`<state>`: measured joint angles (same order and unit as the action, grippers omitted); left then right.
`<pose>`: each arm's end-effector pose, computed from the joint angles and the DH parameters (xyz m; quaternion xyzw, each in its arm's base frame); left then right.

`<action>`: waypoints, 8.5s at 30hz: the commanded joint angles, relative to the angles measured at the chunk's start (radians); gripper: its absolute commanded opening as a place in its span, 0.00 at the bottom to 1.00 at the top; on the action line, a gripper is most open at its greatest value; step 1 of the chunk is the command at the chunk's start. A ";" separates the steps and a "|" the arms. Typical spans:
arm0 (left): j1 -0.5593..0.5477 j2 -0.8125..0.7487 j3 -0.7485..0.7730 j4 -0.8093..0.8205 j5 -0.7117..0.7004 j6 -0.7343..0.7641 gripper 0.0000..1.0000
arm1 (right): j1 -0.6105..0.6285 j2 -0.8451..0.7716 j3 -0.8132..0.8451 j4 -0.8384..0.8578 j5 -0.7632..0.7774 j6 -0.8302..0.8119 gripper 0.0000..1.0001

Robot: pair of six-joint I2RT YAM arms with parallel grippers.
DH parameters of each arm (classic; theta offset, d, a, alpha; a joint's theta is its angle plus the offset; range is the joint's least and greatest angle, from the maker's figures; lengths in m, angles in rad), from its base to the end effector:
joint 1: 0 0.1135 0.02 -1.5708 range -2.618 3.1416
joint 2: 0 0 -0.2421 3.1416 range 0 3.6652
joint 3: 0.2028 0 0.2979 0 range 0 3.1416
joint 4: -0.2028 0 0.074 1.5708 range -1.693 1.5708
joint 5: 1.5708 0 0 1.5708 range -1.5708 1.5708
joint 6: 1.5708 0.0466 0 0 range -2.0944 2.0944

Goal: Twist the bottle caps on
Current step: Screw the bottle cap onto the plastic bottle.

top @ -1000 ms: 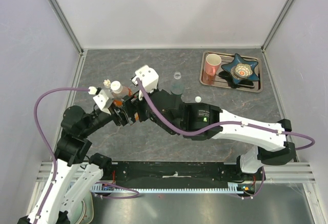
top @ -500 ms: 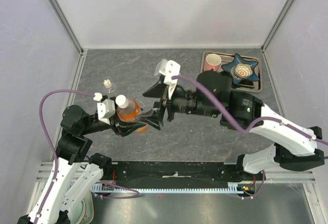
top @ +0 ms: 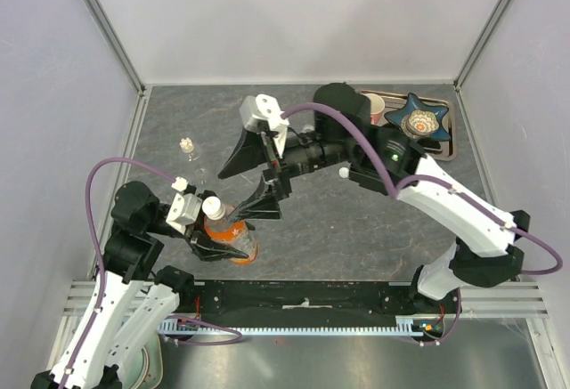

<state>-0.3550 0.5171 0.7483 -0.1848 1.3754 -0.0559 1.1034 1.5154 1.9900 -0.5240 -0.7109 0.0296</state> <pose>0.1368 -0.0994 0.3623 0.5335 0.4592 -0.5431 0.4577 0.1296 0.3243 0.5365 -0.5535 0.4608 0.5596 0.4101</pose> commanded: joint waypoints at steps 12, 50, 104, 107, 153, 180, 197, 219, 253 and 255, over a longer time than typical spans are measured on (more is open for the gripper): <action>0.002 -0.005 -0.010 0.008 0.050 -0.024 0.02 | -0.016 0.117 0.043 0.225 -0.289 0.141 0.81; 0.002 -0.015 0.029 -0.018 -0.090 -0.019 0.02 | -0.025 0.120 -0.062 0.338 -0.348 0.221 0.31; 0.014 -0.023 0.143 -0.096 -0.472 0.170 0.02 | 0.072 -0.095 -0.545 0.320 -0.033 0.294 0.10; 0.013 -0.022 0.148 -0.088 -0.495 0.140 0.02 | 0.090 -0.089 -0.528 0.210 0.051 0.221 0.08; 0.045 -0.086 0.074 -0.027 -0.751 -0.021 0.02 | 0.203 -0.081 -0.663 0.012 0.672 0.329 0.00; 0.045 -0.088 0.010 0.057 -0.489 -0.055 0.02 | 0.328 0.052 -0.344 -0.119 1.002 0.389 0.44; 0.045 -0.094 -0.012 0.048 -0.389 -0.042 0.02 | 0.326 -0.023 -0.286 -0.099 0.959 0.268 0.66; 0.045 -0.089 -0.018 0.090 -0.007 -0.053 0.02 | 0.092 -0.161 -0.120 -0.104 0.263 -0.117 0.82; 0.044 -0.083 -0.041 0.122 0.028 -0.119 0.02 | 0.027 0.086 -0.069 0.346 -0.346 0.118 0.68; 0.044 -0.084 -0.041 0.122 0.024 -0.117 0.02 | 0.027 0.092 -0.071 0.349 -0.348 0.121 0.67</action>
<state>-0.3153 0.4370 0.6949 -0.0952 1.3952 -0.1375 1.1347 1.5929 1.9190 -0.2424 -1.0180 0.1200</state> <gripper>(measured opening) 0.600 0.682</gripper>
